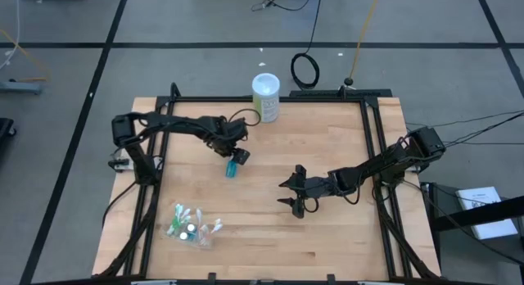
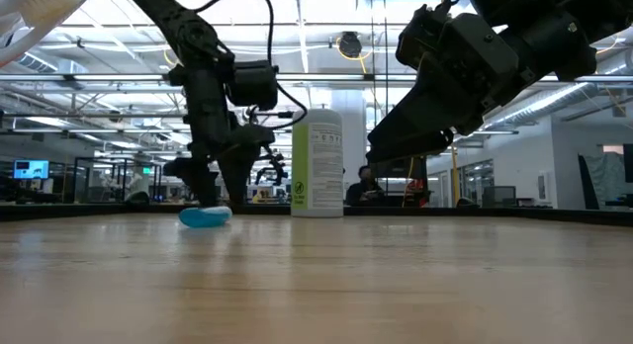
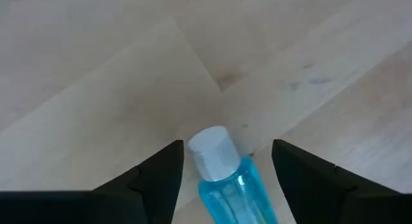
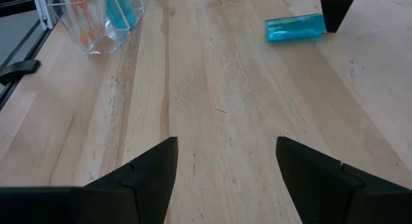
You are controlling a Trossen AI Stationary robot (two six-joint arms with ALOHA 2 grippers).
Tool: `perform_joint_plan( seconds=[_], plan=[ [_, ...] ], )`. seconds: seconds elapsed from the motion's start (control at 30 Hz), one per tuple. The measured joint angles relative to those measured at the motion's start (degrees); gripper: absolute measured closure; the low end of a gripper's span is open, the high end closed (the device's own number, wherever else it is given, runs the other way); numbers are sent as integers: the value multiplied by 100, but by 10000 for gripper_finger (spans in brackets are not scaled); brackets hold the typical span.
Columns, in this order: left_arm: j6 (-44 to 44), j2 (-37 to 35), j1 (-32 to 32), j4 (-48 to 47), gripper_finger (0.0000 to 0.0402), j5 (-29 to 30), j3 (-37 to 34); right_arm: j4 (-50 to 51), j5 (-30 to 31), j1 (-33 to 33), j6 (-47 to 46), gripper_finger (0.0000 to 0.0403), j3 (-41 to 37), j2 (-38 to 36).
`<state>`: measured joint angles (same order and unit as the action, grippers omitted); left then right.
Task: Pick & Place toothbrushing station
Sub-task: Put the blue mouthwash into the transparent organizer
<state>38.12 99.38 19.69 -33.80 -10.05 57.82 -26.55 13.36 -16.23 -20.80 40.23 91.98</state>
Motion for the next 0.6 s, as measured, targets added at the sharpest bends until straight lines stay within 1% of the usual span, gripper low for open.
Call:
perform_joint_plan(
  seconds=[0.17, 0.33, 0.47, 0.6],
  plan=[
    [1, 169, 1, -83, 186, 3, 0, 2, 1, 0, 46, 149, 0, 0],
    [-31, 245, -2, -43, 221, 250, 15, 0, 1, 0, 45, 149, 0, 2],
    [-42, 294, -5, -31, 259, 463, 15, -2, 1, 0, 29, 149, 0, 2],
    [-457, 299, 6, -13, 306, 478, 13, -23, 1, 0, -31, 149, 0, 2]
  ],
)
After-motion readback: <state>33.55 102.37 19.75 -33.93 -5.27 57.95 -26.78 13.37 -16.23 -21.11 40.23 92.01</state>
